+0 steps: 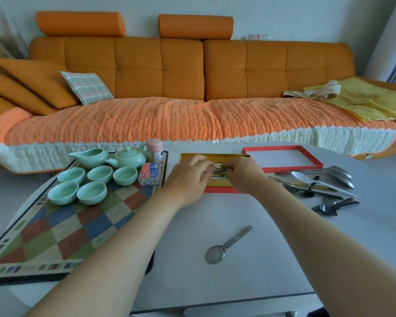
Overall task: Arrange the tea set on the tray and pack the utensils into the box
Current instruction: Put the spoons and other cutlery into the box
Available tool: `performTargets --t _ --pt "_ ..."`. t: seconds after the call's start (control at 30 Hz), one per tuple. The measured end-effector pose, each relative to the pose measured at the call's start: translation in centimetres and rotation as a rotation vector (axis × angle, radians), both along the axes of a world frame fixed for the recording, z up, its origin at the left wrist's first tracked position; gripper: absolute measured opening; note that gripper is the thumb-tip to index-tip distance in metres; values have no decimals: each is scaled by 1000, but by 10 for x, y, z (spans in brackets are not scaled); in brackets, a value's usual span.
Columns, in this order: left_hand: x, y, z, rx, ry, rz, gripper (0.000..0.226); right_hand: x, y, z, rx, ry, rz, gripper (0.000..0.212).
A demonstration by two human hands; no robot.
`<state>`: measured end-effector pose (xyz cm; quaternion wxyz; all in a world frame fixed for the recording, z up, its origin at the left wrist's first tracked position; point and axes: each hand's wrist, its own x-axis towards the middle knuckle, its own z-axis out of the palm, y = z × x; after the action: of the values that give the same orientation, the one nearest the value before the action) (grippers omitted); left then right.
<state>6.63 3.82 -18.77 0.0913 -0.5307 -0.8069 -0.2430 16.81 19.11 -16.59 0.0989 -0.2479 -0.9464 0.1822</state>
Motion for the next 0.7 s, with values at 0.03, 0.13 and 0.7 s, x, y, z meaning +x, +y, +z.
performTargets --t 0.03,0.13,0.7 --pt "-1 -1 -4 -80 21 -13 41 0 0 0 -28 0 11 43" --pt "-4 -3 -9 -211 125 -7 43 2 -2 2 -57 -37 55 45" --pt "71 -24 27 -181 -325 -102 4 85 -26 25 -46 -243 428 27"
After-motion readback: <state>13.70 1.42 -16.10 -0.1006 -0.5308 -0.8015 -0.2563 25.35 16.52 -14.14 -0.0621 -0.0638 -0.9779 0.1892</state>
